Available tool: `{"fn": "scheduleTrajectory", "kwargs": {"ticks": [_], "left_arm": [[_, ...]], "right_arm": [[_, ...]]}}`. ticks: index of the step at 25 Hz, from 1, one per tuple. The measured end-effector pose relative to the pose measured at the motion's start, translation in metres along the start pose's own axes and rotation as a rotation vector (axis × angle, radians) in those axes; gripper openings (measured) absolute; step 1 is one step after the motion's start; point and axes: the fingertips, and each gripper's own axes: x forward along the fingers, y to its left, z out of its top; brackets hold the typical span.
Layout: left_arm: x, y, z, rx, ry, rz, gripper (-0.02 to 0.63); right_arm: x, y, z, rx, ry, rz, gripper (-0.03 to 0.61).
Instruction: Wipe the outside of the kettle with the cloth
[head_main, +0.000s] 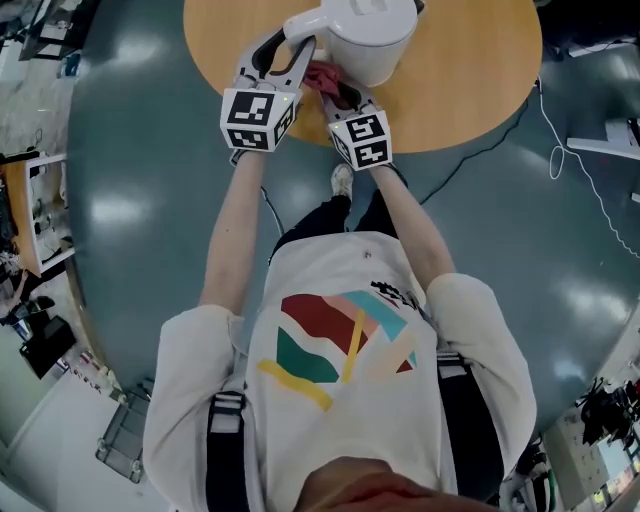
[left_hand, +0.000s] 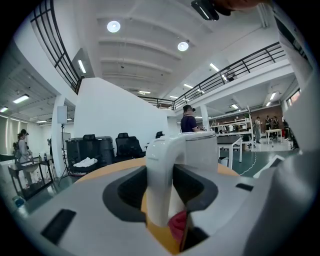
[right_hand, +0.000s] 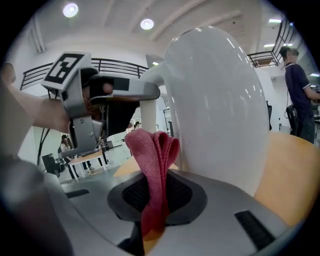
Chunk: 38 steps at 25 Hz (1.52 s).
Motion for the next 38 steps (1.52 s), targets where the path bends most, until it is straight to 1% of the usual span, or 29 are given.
{"fn": "scheduleTrajectory", "kwargs": {"ticks": [4,7,13,18,23,27,33,38], "left_arm": [[-0.004,0.006,0.001,0.0,0.003,-0.009,0.204],[0.0,0.004,0.002,0.001,0.003,-0.013,0.204],[-0.006,0.015,0.004,-0.013,-0.019,0.014,0.204],[-0.001,0.014,0.002,-0.03,-0.037,0.04,0.204],[0.002,0.012,0.001,-0.03,-0.038,0.07,0.204],[0.001,0.012,0.002,-0.029,-0.039,0.093,0.204],[0.007,0.011,0.001,-0.021,-0.035,0.119,0.204],[0.012,0.015,-0.002,-0.016,-0.031,0.139,0.204]], "right_arm": [[0.015,0.001,-0.001,-0.002,0.006,-0.016,0.044],[0.013,-0.008,-0.003,0.006,0.005,-0.026,0.044],[0.003,-0.01,-0.004,-0.014,0.027,-0.024,0.044],[-0.028,-0.042,-0.02,0.014,0.05,-0.046,0.044],[-0.05,-0.076,-0.026,0.005,0.071,-0.049,0.044],[-0.067,-0.108,-0.027,0.039,0.075,-0.092,0.044],[-0.064,-0.153,-0.025,0.018,0.093,-0.121,0.044],[-0.054,-0.179,-0.023,0.035,0.094,-0.141,0.044]]}}
